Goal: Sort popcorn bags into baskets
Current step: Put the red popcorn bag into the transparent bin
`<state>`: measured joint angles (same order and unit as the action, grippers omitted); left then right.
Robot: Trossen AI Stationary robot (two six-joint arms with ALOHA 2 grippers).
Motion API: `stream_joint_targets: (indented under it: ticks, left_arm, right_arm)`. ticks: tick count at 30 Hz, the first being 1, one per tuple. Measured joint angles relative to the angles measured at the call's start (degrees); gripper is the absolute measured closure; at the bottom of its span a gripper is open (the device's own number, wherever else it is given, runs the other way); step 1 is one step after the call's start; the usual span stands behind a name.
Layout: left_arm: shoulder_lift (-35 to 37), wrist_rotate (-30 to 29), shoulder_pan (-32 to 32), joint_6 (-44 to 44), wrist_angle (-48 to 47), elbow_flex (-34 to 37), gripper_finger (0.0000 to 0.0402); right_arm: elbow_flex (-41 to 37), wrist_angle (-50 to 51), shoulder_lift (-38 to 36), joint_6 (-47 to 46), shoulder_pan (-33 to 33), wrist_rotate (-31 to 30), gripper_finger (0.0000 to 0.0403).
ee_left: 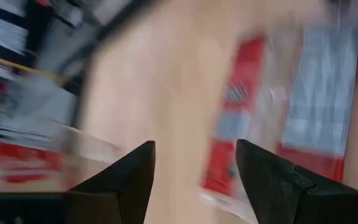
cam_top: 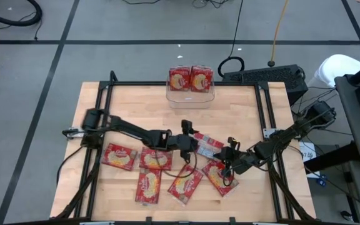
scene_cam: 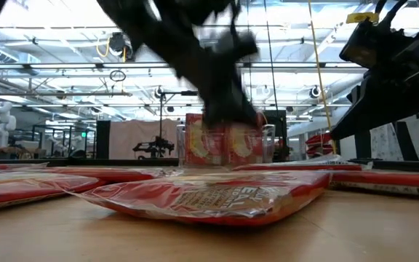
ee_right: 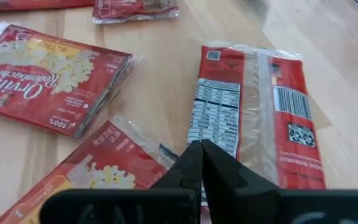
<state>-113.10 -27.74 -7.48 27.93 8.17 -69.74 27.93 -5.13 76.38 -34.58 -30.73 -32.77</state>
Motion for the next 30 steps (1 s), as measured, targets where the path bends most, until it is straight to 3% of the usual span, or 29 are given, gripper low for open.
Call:
stream_joint_targets:
  ticks: [3,8,17,22,30]
  left_arm:
    - [5.13,-0.43,-1.87,-2.7,-3.94,-0.11,0.0172]
    - [8.21,4.71,-5.23,-7.68,-6.35,-0.01,0.0172]
    - [2.99,4.8,-8.79,-7.79,-2.72,0.01,0.0172]
    - [-0.41,4.96,-8.16,-7.05,-1.86,0.12,0.0172]
    - [-0.87,4.73,-6.39,-9.41,-3.52,0.1,0.0172]
  right_arm:
    - [0.03,-0.16,0.0,-0.15,0.38,0.04,0.0403]
    - [0.05,-0.71,0.0,-0.41,1.1,0.03,0.0403]
    - [0.05,-1.11,0.0,-1.93,1.13,0.25,0.0403]
    - [0.05,2.15,0.0,0.56,0.99,4.18,0.04]
    - [0.05,7.26,-0.02,14.56,-1.35,4.42,0.0318]
